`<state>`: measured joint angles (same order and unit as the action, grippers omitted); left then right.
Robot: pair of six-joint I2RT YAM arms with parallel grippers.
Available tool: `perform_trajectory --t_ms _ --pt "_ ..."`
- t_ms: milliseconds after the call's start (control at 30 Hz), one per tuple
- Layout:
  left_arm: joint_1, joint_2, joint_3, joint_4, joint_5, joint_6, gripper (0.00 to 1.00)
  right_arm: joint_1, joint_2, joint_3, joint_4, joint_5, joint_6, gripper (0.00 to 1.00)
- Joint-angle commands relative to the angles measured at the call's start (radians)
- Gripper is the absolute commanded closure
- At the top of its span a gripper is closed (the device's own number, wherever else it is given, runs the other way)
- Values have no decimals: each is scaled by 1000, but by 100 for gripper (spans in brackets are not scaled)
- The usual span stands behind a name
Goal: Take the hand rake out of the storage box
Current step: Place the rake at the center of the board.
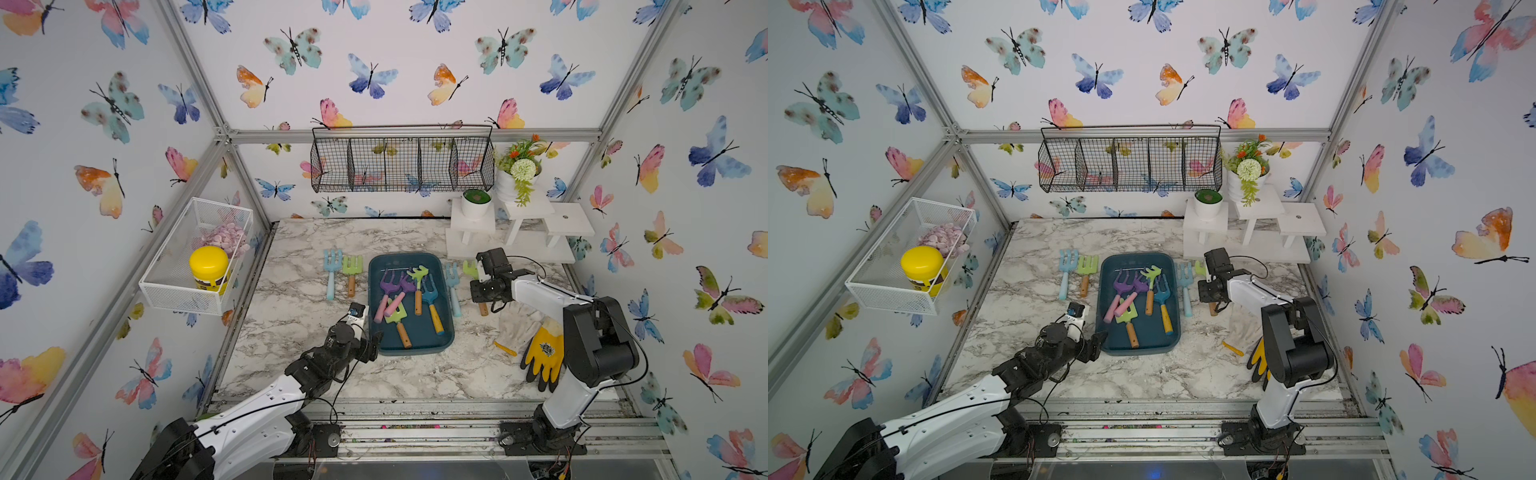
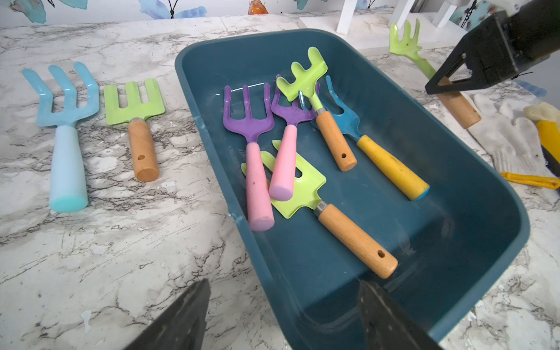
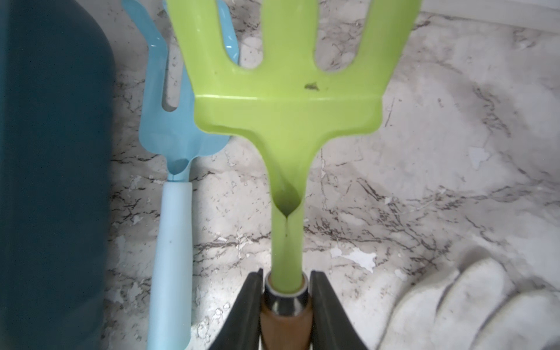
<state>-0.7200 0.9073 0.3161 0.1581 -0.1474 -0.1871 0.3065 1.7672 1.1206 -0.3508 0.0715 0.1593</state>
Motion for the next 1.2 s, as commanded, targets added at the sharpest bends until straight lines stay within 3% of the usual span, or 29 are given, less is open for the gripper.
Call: perform_trajectory --t_ms 0,200,767,967,1167 --pt "2 5 18 17 20 9 18 -21 37 37 17 -51 -18 82" --pt "2 -1 15 17 19 9 18 -55 97 56 21 -102 -23 81" --pt "2 1 17 17 19 9 18 -60 220 174 -51 -101 -35 75" --pt "2 2 17 17 19 9 18 -60 213 171 -54 -110 -35 69" --pt "2 4 17 18 18 9 18 -60 197 163 -56 -110 -33 56"
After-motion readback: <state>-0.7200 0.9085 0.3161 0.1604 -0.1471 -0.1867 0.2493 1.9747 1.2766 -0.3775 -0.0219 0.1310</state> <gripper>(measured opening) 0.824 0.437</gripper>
